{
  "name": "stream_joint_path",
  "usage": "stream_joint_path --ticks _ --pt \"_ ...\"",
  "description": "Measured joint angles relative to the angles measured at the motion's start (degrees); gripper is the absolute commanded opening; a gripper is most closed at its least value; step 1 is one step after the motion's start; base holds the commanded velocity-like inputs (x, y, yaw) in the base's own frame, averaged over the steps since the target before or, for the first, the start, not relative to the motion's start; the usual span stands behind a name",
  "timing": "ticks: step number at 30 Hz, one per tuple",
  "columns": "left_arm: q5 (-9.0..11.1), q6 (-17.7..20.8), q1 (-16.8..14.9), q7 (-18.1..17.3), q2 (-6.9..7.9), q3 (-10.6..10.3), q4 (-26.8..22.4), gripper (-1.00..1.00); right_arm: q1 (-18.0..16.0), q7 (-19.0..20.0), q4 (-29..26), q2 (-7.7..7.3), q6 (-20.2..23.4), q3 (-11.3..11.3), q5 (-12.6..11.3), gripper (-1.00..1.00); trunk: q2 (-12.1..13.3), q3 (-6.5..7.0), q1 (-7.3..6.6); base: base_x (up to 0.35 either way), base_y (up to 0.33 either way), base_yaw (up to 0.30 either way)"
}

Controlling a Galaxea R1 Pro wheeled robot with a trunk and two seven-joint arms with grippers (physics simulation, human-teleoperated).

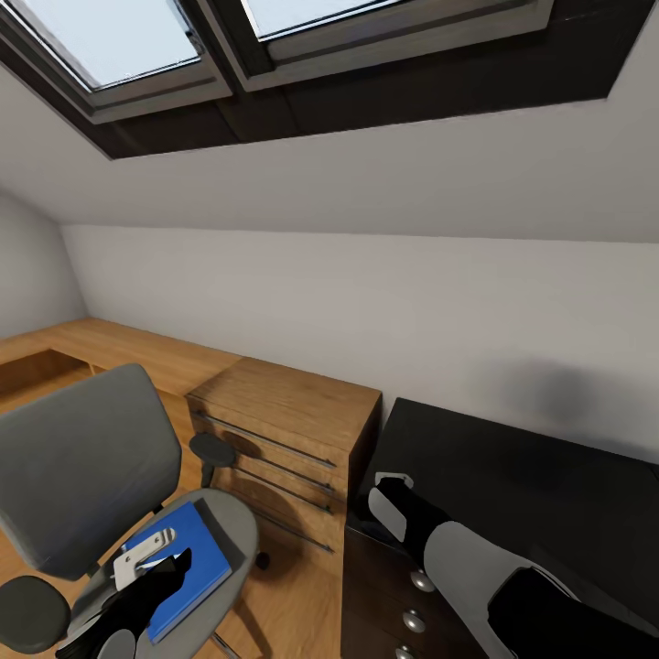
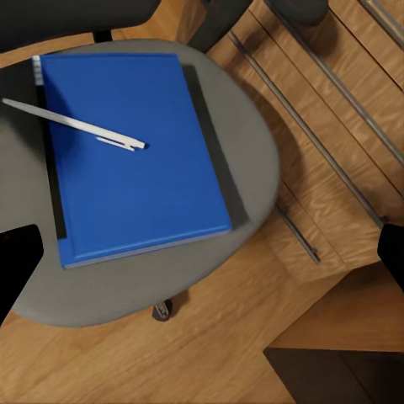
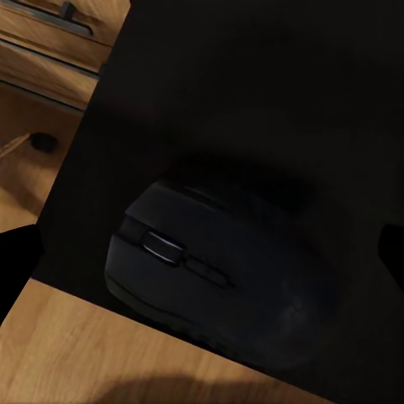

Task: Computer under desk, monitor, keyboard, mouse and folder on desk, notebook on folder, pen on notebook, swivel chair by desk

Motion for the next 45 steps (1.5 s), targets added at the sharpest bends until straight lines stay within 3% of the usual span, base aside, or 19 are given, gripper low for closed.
stream_joint_path --ticks 4,19,31,36,45 --pt "0.0 0.0 0.0 0.0 -0.04 -0.1 0.0 1.00 0.0 0.0 0.0 0.00 0.0 0.0 0.0 1.00 0.0 0.00 0.00 0.000 0.000 0.000" --pt "0.0 -0.1 0.0 0.0 0.01 0.0 0.0 1.00 0.0 0.0 0.0 0.00 -0.2 0.1 0.0 1.00 -6.0 -2.69 3.29 0.000 0.000 0.000" --pt "0.0 -0.1 0.0 0.0 0.01 0.0 0.0 1.00 0.0 0.0 0.0 0.00 -0.3 0.1 0.0 1.00 -6.0 -2.70 3.30 0.000 0.000 0.000" --pt "0.0 -0.1 0.0 0.0 0.01 0.0 0.0 1.00 0.0 0.0 0.0 0.00 -0.3 0.2 0.0 1.00 -8.0 -3.59 4.39 0.000 0.000 0.000" --pt "0.0 -0.1 0.0 0.0 0.01 0.0 0.0 1.00 0.0 0.0 0.0 0.00 -0.3 0.2 0.0 1.00 -8.4 -3.77 4.61 0.000 0.000 0.000"
